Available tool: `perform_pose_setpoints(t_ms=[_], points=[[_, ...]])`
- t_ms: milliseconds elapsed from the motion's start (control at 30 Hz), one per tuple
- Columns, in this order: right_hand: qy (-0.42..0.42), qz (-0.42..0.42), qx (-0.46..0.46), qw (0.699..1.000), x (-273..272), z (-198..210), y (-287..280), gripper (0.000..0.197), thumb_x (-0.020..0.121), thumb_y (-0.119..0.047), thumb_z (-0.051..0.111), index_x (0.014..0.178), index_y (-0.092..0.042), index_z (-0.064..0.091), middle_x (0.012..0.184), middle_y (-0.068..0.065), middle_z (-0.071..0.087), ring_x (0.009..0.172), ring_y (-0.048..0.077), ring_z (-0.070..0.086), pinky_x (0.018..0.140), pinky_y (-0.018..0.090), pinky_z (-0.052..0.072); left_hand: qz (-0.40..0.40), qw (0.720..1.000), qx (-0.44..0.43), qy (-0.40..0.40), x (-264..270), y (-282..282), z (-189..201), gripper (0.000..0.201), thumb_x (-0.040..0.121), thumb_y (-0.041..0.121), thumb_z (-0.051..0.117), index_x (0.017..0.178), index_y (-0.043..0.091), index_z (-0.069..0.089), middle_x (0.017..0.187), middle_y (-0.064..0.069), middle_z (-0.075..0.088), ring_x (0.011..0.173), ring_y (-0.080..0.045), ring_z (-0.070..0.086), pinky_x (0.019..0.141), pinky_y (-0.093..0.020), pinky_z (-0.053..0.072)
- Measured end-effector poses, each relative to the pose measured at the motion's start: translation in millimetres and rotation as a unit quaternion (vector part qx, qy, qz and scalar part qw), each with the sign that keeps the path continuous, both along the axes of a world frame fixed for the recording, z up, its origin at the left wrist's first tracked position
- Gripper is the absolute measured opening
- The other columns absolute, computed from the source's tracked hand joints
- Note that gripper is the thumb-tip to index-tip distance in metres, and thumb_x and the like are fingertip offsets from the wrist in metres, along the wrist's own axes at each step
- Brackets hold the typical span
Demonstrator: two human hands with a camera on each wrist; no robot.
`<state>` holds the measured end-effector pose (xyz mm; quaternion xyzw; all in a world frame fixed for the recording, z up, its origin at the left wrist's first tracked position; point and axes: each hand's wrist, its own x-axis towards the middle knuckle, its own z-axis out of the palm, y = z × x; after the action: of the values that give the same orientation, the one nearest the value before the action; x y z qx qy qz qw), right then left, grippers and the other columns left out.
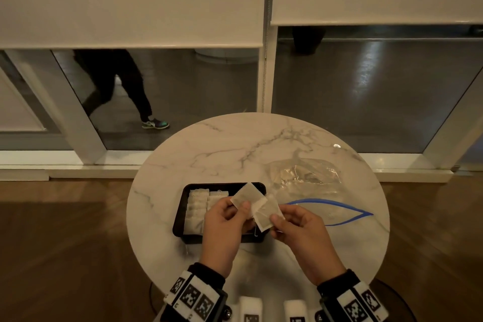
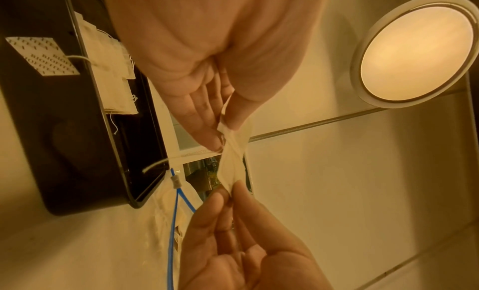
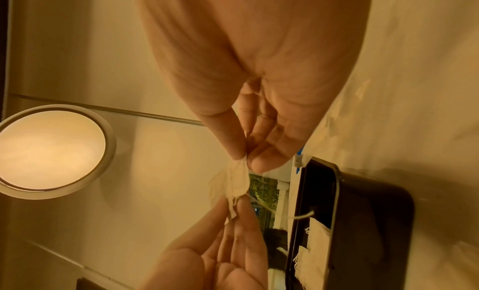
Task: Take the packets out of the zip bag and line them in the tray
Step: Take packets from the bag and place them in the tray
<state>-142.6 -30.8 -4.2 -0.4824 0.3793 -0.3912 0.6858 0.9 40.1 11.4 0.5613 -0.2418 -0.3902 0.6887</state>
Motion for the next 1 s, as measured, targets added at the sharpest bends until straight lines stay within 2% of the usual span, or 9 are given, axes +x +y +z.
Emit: perform_pose_setpoints(t_ms=[100,200,333,433,533,700,833,1000], points=[[-0.017,-0.018,0.0,1.0,1.3,-2.0,-0.9,0.02,0.088,-0.005,0.071,0.108,-0.006,0.072,0.099,0.016,0.075,0.083,0.022,0.071,0.075,0.033,0.057,0.033,0.999,-0.007,0.022,4.5,0.8,-0.5,0.014,0.097,0.008,0.064,0.111,0.007,0.068,0.097,-0.011,0.078,0.096,-0.027,0.075,0.082,-0.037,0.06],[-0.034,-0.034,0.0,0.999,1.5,-1.1,-0.9,0.018,0.088,-0.004,0.071,0.106,-0.007,0.072,0.092,0.011,0.075,0.082,0.022,0.071,0.075,0.033,0.057,0.08,0.996,-0.009,0.04,10.0,0.1,-0.8,0.022,0.096,0.006,0.065,0.116,0.011,0.063,0.092,-0.007,0.078,0.087,-0.026,0.075,0.074,-0.031,0.06],[-0.057,-0.052,0.009,0.997,1.4,1.0,-0.5,0.018,0.089,-0.002,0.068,0.106,-0.006,0.07,0.091,0.01,0.076,0.08,0.019,0.071,0.076,0.036,0.055,0.139,0.99,-0.018,0.036,20.9,4.0,1.3,0.041,0.095,0.002,0.065,0.126,0.026,0.051,0.093,-0.011,0.074,0.08,-0.027,0.076,0.075,-0.034,0.06],[-0.066,-0.071,0.017,0.995,-0.4,0.9,-2.6,0.018,0.09,-0.001,0.067,0.107,-0.005,0.07,0.092,0.01,0.076,0.081,0.019,0.07,0.077,0.035,0.055,0.16,0.987,-0.009,-0.022,30.6,8.3,-0.8,0.025,0.098,0.004,0.062,0.114,0.022,0.059,0.094,-0.012,0.072,0.078,-0.025,0.075,0.076,-0.036,0.06],[-0.08,-0.077,0.027,0.993,-2.2,1.5,-4.5,0.018,0.09,-0.001,0.066,0.107,-0.004,0.07,0.09,0.008,0.076,0.082,0.019,0.07,0.077,0.035,0.054,0.142,0.984,0.021,-0.101,37.2,9.2,-7.7,0.013,0.099,0.01,0.061,0.1,0.019,0.069,0.099,-0.011,0.073,0.08,-0.018,0.074,0.077,-0.034,0.06],[-0.102,-0.069,0.058,0.991,3.0,4.1,-0.5,0.018,0.089,-0.001,0.067,0.106,-0.006,0.068,0.089,0.008,0.075,0.081,0.019,0.07,0.076,0.036,0.055,0.034,0.979,0.056,-0.193,20.5,6.9,-6.3,0.012,0.099,0.025,0.061,0.099,0.026,0.073,0.092,0.008,0.074,0.086,-0.005,0.07,0.083,-0.031,0.059],[-0.115,-0.055,0.081,0.989,6.9,6.5,4.5,0.017,0.087,-0.003,0.069,0.104,-0.009,0.066,0.093,0.014,0.074,0.086,0.023,0.07,0.078,0.038,0.054,-0.028,0.967,0.045,-0.249,2.0,7.9,-0.3,0.013,0.096,0.04,0.063,0.096,0.031,0.073,0.088,0.012,0.073,0.085,-0.003,0.068,0.077,-0.021,0.056],[-0.094,-0.043,0.068,0.992,11.3,8.0,11.9,0.012,0.088,-0.005,0.069,0.098,-0.011,0.065,0.092,0.016,0.074,0.089,0.025,0.07,0.081,0.041,0.053,-0.015,0.958,0.027,-0.284,-1.1,5.5,-0.7,0.008,0.096,0.031,0.066,0.092,0.03,0.072,0.085,0.009,0.072,0.082,-0.008,0.069,0.076,-0.026,0.058]])
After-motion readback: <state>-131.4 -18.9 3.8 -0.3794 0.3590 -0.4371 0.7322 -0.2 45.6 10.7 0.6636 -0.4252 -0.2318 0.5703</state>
